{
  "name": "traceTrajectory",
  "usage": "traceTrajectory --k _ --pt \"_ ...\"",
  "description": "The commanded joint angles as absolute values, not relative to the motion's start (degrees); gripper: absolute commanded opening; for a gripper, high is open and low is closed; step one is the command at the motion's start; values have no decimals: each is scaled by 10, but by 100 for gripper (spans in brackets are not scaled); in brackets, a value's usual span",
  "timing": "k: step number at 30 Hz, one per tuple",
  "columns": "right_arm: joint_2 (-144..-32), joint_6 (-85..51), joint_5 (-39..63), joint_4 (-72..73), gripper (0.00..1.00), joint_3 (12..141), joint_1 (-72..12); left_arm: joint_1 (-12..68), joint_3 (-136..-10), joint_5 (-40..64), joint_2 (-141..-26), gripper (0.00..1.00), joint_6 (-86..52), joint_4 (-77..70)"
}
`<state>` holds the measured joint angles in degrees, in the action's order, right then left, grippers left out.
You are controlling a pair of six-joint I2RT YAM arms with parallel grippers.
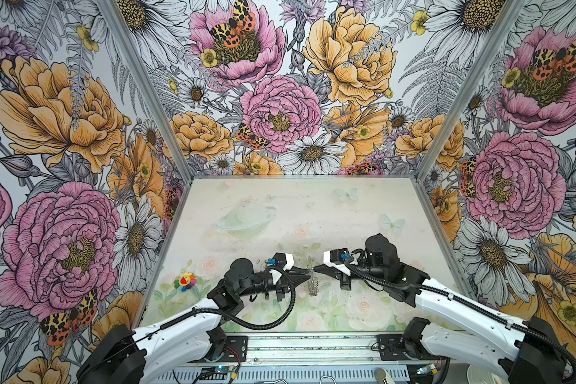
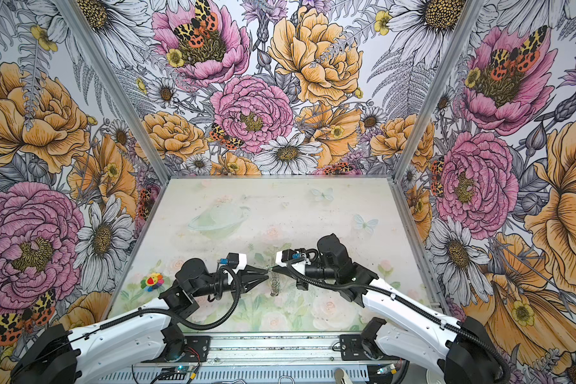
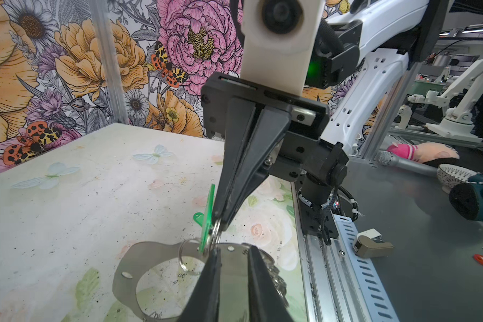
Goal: Attach keys to a key ring
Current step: Insert the key into the keyring.
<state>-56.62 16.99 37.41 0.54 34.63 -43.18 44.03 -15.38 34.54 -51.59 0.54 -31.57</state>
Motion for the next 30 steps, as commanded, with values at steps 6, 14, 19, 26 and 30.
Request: traceTrajectory --k 6,14,19,26,30 --pt "-565 179 400 18 0 351 -432 434 -151 340 -514 15 19 -333" --pt "-565 181 407 13 0 352 -433 429 -152 347 -517 17 17 -344" --pt "-567 181 411 17 0 352 -434 429 -157 356 -532 17 17 -343" --pt "-576 178 411 26 0 353 -434 429 -164 371 -553 14 15 -346" --pt "-583 177 417 27 0 354 -435 429 -164 370 -556 15 12 -351"
